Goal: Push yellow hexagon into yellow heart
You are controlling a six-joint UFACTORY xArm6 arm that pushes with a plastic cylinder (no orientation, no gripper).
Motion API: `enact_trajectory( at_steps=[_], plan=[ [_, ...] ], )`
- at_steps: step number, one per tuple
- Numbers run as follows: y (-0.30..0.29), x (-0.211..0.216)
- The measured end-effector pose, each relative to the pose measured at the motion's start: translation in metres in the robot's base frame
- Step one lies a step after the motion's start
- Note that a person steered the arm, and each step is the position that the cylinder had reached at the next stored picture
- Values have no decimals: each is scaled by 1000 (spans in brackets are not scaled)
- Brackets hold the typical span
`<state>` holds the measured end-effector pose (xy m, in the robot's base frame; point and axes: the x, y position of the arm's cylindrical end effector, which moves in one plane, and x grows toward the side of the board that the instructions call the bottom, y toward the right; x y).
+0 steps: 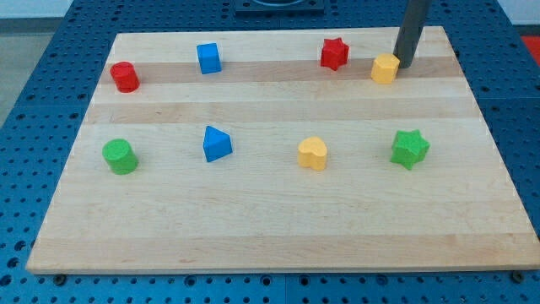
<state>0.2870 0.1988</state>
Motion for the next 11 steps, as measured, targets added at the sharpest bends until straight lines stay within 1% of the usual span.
enact_trajectory(
  at_steps=[1, 2, 4, 5, 6, 8, 9, 10, 11],
  plan=[
    [-13, 12],
    [-40, 24],
    [-112, 61],
    [-114, 63],
    [-138, 58],
    [-143, 50],
    [-156, 23],
    [-180, 7],
    [-181, 7]
  ],
)
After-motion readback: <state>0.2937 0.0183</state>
